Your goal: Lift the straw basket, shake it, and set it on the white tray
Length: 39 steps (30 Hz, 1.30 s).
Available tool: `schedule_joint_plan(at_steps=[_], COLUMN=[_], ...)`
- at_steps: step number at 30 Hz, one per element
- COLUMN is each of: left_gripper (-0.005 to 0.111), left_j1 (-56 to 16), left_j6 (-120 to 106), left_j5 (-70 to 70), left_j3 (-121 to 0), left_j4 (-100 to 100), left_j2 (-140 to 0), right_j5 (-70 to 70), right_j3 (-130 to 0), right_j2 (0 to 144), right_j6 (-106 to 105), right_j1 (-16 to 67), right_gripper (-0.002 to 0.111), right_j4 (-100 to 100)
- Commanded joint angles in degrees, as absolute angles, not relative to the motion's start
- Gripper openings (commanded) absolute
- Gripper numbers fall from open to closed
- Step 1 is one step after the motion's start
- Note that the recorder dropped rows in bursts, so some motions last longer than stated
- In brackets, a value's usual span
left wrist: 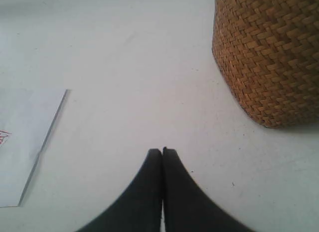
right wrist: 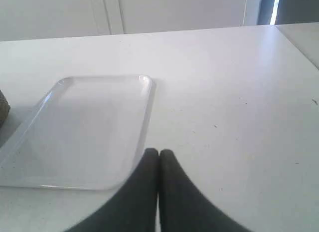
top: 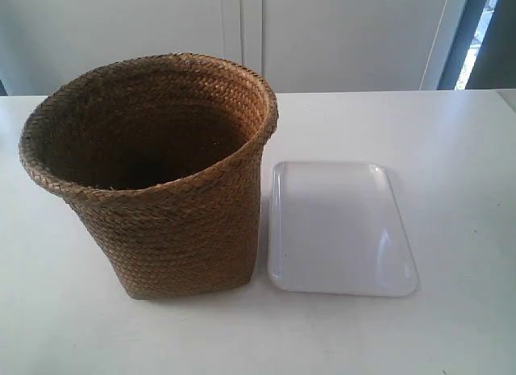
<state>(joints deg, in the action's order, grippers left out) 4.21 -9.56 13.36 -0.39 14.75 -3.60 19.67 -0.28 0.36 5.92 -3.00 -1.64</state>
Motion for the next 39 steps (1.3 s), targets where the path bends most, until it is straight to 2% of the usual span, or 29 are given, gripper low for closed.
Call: schedule_joint_plan(at_steps=[1, 11, 15, 21, 27, 29, 30, 31, 33, 35, 39], left_gripper=[0.0, 0.0, 0.0, 0.0, 0.0, 0.0, 0.0, 0.0, 0.0, 0.0, 0.0], left_j1=[4.5, 4.5, 4.5, 4.5, 4.5, 4.5, 4.5, 4.5, 4.5, 4.5, 4.39], left_j6=[-9.24, -9.24, -11.75, 9.4, 24.85, 29.86, 32.25, 32.25, 28.05, 22.38, 10.77], left_j5=[13.33, 13.33, 7.48, -8.08, -21.67, -34.35, -43.03, -44.18, -32.79, -8.82, 15.91], left_j3=[0.0, 0.0, 0.0, 0.0, 0.0, 0.0, -0.25, -2.21, -10.57, -23.65, -39.38], left_j4=[14.98, 14.81, 14.05, 26.59, 26.59, 25.63, 25.19, 24.84, 21.29, 19.92, 17.46], left_j2=[-3.43, -3.44, -3.44, -3.44, -3.44, -3.44, -3.44, -3.73, -5.96, -14.21, -31.13], right_j5=[19.59, 19.59, 12.65, -7.53, -21.41, -28.66, -39.01, -43.23, -43.19, -27.52, 1.88], right_j3=[0.0, 0.0, 0.0, 0.0, 0.0, 0.0, 0.0, 0.0, -4.9, -14.87, -31.45], right_j2=[0.0, 0.0, 0.0, 0.0, 0.0, 0.0, 0.0, 0.0, 2.64, 11.05, 34.45], right_j6=[6.15, 6.18, 4.14, 9.68, 13.09, 23.34, 28.01, 29.48, 27.94, 25.64, 25.5], right_j1=[-3.41, -3.41, -3.41, -3.41, -3.41, -3.41, -3.41, -3.41, -3.41, -3.41, -3.41], right_gripper=[0.0, 0.0, 0.0, 0.0, 0.0, 0.0, 0.0, 0.0, 0.0, 0.0, 0.0], right_j4=[-1.7, -1.59, 0.0, 0.0, 0.0, -2.76, -5.27, -7.25, -13.14, -11.05, 8.07])
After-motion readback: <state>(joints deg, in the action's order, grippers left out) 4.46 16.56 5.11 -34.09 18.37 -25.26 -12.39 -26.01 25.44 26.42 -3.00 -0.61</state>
